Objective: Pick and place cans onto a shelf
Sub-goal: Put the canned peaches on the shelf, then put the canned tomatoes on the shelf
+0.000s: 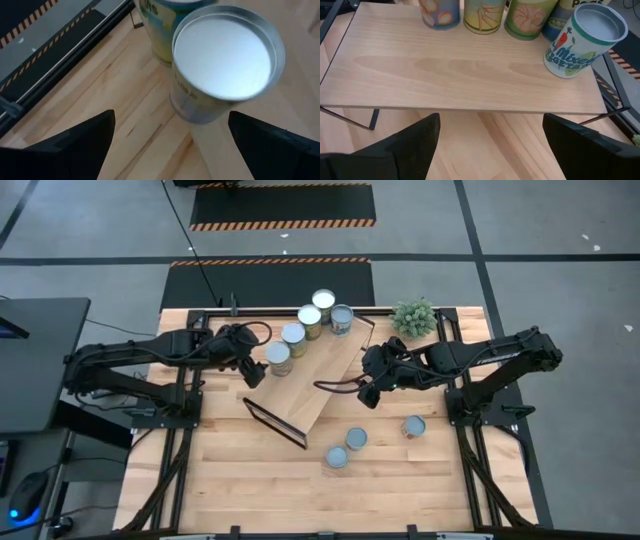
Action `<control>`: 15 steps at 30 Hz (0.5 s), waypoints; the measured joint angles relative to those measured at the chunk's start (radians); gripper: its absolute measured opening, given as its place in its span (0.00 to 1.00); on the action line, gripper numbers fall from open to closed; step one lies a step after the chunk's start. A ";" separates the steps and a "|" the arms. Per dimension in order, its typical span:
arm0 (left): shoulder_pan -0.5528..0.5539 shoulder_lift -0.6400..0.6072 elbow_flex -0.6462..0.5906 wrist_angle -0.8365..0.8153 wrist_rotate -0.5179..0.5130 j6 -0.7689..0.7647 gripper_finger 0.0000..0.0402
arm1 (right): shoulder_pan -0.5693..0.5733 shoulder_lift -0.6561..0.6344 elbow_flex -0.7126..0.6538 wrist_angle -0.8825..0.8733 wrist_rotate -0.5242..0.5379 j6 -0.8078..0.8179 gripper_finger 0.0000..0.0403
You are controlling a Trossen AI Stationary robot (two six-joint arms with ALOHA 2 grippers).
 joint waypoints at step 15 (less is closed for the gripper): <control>-0.008 -0.011 0.090 -0.056 0.004 0.049 0.99 | 0.030 -0.003 -0.055 -0.068 -0.283 -0.034 0.90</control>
